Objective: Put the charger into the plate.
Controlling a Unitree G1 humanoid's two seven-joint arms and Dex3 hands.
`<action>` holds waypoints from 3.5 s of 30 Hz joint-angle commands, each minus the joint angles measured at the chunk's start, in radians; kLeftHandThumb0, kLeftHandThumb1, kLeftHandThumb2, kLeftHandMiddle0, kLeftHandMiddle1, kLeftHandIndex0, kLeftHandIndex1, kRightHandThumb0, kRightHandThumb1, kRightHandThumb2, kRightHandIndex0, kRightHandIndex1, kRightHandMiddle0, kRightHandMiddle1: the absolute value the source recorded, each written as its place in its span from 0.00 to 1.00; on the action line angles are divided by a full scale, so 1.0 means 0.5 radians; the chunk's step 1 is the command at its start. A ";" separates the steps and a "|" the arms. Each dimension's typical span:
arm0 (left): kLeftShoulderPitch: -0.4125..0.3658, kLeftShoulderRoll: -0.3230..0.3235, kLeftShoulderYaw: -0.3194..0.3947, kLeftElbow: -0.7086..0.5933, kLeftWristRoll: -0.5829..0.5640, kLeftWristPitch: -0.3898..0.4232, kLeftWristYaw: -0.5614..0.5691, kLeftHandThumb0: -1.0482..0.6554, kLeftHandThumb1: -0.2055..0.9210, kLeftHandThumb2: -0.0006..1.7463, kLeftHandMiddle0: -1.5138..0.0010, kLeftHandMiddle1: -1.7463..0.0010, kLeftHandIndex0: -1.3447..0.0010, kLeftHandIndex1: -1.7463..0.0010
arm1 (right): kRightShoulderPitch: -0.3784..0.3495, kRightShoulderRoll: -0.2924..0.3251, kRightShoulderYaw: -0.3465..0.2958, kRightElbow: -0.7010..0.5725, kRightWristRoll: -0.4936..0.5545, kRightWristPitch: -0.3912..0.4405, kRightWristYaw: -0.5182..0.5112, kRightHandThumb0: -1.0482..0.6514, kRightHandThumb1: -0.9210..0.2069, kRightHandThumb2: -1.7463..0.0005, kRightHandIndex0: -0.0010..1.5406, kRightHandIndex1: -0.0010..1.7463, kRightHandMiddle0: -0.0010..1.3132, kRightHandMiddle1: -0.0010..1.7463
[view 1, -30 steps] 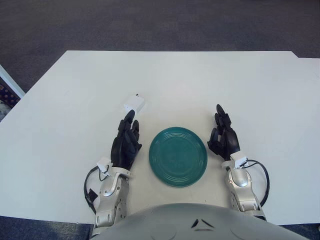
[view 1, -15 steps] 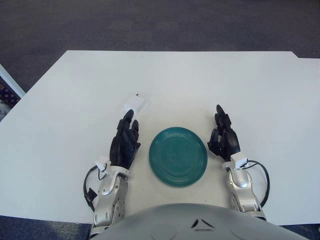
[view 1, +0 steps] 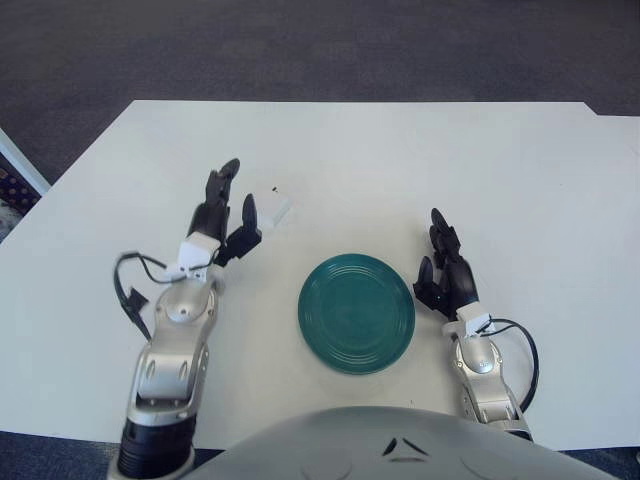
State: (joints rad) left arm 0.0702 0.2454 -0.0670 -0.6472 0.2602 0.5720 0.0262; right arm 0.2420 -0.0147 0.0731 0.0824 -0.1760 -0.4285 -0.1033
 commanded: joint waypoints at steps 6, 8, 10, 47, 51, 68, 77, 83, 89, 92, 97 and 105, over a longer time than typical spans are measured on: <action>-0.309 0.376 -0.431 -0.009 1.131 0.415 -0.201 0.00 1.00 0.40 0.89 1.00 0.97 0.67 | -0.025 -0.013 -0.031 0.158 0.007 0.026 -0.013 0.06 0.00 0.42 0.00 0.00 0.02 0.07; -0.411 0.366 -0.447 0.171 1.173 0.417 -0.177 0.00 1.00 0.40 0.90 1.00 0.98 0.66 | -0.032 -0.012 -0.034 0.167 -0.011 0.020 -0.033 0.06 0.00 0.42 0.00 0.00 0.02 0.07; -0.528 0.345 -0.491 0.331 1.261 0.440 -0.178 0.00 1.00 0.40 0.92 1.00 0.99 0.66 | -0.041 -0.020 -0.034 0.173 -0.035 0.025 -0.047 0.06 0.00 0.42 0.00 0.00 0.02 0.07; -0.803 0.733 -0.571 1.302 0.868 -1.108 -0.539 0.00 1.00 0.31 1.00 1.00 0.85 0.92 | -0.162 -0.082 -0.010 0.490 -0.062 -0.213 -0.042 0.07 0.00 0.42 0.00 0.00 0.00 0.06; -0.826 0.802 -0.571 1.409 0.806 -1.297 -0.580 0.00 1.00 0.26 1.00 1.00 0.88 0.87 | -0.165 -0.091 -0.003 0.497 -0.053 -0.203 -0.031 0.07 0.00 0.42 0.00 0.00 0.00 0.05; -0.897 0.876 -0.551 1.709 0.827 -1.689 -0.515 0.00 1.00 0.24 1.00 1.00 1.00 0.70 | -0.216 -0.186 0.005 0.625 0.042 -0.369 0.144 0.08 0.00 0.40 0.00 0.00 0.01 0.05; -0.884 0.853 -0.508 1.732 0.877 -1.683 -0.390 0.00 1.00 0.23 1.00 1.00 1.00 0.67 | -0.129 -0.116 -0.032 0.362 0.112 -0.177 0.135 0.08 0.00 0.39 0.01 0.00 0.02 0.06; -0.882 0.856 -0.480 1.726 0.918 -1.656 -0.314 0.00 1.00 0.20 1.00 1.00 1.00 0.64 | 0.041 0.076 -0.071 -0.089 0.171 0.169 -0.011 0.10 0.00 0.43 0.04 0.00 0.00 0.13; -0.886 0.845 -0.468 1.728 0.969 -1.629 -0.266 0.00 1.00 0.16 1.00 1.00 1.00 0.65 | 0.071 0.057 -0.046 -0.169 0.198 0.204 0.068 0.11 0.00 0.43 0.06 0.01 0.00 0.17; -0.896 0.842 -0.468 1.741 0.982 -1.621 -0.254 0.00 1.00 0.15 1.00 1.00 1.00 0.65 | 0.078 0.076 -0.051 -0.177 0.226 0.199 0.079 0.12 0.00 0.44 0.08 0.01 0.00 0.21; -0.943 0.820 -0.484 1.827 1.022 -1.615 -0.196 0.00 1.00 0.17 1.00 1.00 1.00 0.67 | 0.097 0.096 -0.054 -0.212 0.092 0.308 -0.037 0.13 0.00 0.45 0.06 0.00 0.00 0.17; -1.045 0.779 -0.526 2.043 1.094 -1.650 -0.031 0.00 1.00 0.19 1.00 1.00 1.00 0.67 | 0.092 0.065 -0.037 -0.177 -0.065 0.248 -0.116 0.14 0.00 0.45 0.05 0.00 0.00 0.14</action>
State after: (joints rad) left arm -0.4172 0.6439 -0.3217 0.3377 0.7929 -0.2445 -0.0245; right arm 0.2851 0.0231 0.0551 -0.0222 -0.1841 -0.3000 -0.1421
